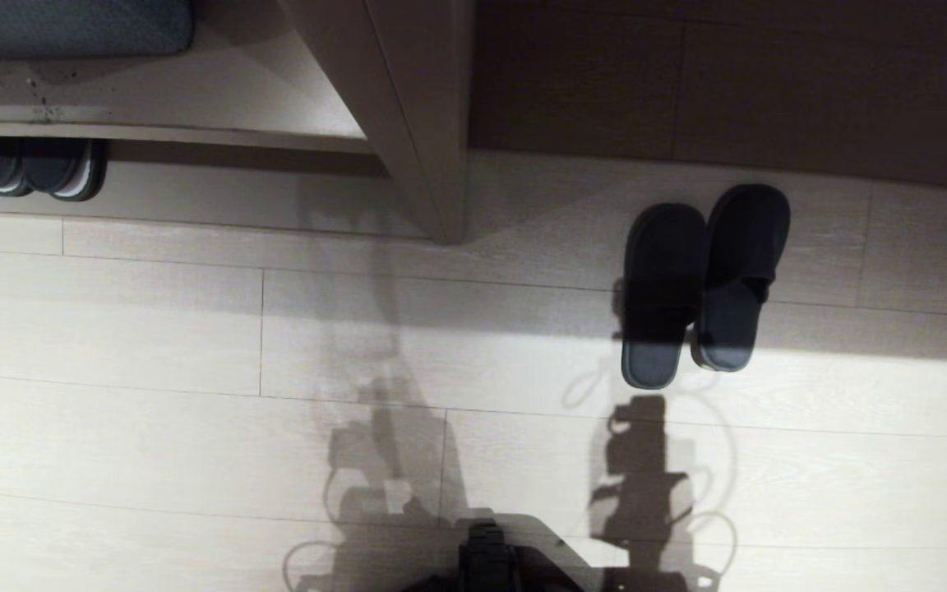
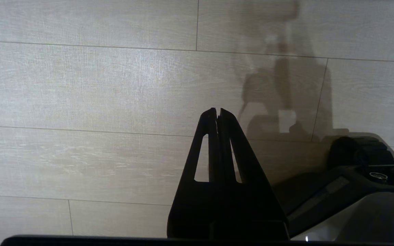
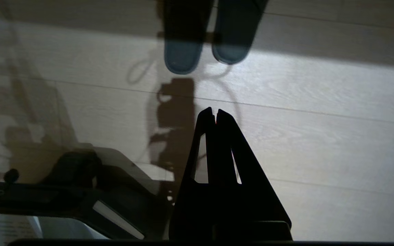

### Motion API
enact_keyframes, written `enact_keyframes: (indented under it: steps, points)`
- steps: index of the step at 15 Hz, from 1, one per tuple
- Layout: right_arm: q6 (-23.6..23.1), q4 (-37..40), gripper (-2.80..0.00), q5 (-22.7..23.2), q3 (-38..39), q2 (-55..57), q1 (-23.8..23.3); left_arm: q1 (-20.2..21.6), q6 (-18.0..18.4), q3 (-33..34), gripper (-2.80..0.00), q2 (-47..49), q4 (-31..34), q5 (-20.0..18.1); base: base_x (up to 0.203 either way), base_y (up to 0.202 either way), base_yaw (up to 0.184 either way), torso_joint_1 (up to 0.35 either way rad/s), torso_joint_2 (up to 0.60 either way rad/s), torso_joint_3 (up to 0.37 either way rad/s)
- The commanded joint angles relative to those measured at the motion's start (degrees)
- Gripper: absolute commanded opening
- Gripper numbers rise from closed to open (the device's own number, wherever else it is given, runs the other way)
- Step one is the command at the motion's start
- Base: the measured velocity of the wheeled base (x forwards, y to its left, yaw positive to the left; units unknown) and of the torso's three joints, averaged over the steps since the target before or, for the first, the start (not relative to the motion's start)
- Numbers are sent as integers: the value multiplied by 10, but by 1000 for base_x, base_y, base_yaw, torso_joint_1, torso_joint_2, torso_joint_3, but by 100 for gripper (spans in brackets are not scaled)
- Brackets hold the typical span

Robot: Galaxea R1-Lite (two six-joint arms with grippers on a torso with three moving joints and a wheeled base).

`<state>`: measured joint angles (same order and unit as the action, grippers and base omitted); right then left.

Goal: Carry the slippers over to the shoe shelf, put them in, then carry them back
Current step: Pick up the slippers on the floor

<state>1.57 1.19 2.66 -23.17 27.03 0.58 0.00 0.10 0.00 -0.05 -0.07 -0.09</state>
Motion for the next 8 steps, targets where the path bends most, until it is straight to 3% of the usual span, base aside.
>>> enact_keyframes:
  steps: [1,4,8]
  points:
    - [-3,-58,-280,16,-34,171,6,0,0,0,-280,0,0,0,0,0,0,0,0,0]
    - [-27,-202,-280,43,-76,360,15,0,0,0,-280,0,0,0,0,0,0,0,0,0]
    - [-130,-306,-280,54,-89,536,20,0,0,0,-280,0,0,0,0,0,0,0,0,0]
